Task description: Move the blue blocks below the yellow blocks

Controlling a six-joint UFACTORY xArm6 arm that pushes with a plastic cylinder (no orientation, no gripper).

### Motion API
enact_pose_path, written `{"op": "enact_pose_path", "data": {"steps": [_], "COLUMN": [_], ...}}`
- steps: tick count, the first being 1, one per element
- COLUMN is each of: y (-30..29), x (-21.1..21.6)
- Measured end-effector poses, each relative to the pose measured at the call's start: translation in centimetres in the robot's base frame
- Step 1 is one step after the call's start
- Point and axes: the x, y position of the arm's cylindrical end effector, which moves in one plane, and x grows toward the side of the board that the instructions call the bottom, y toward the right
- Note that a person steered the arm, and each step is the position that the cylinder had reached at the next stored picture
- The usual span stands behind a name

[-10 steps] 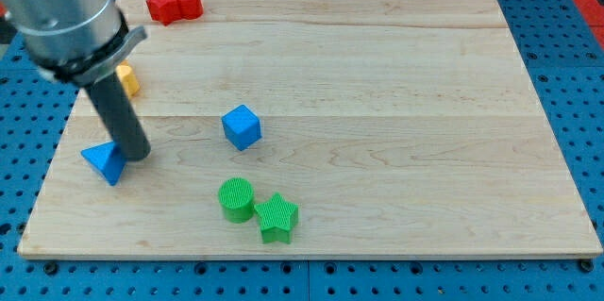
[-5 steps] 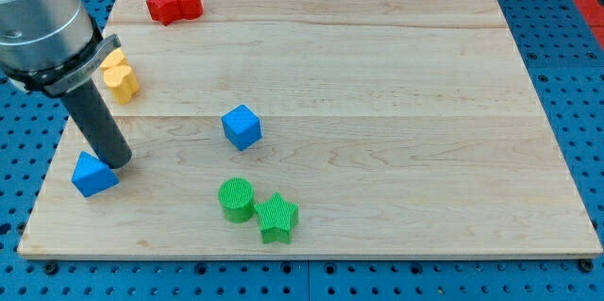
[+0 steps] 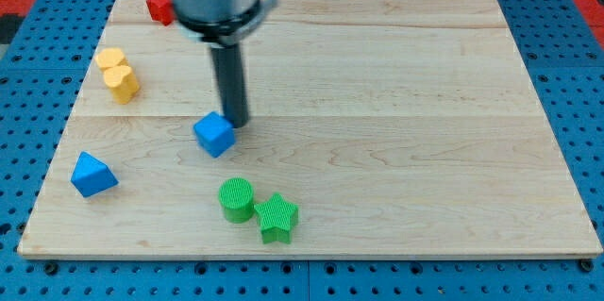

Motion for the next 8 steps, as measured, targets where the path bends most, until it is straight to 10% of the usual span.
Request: {"op": "enact_pose_path", "data": {"steps": [3, 8], "y": [6.1, -9.7], "x": [2.0, 3.4]}}
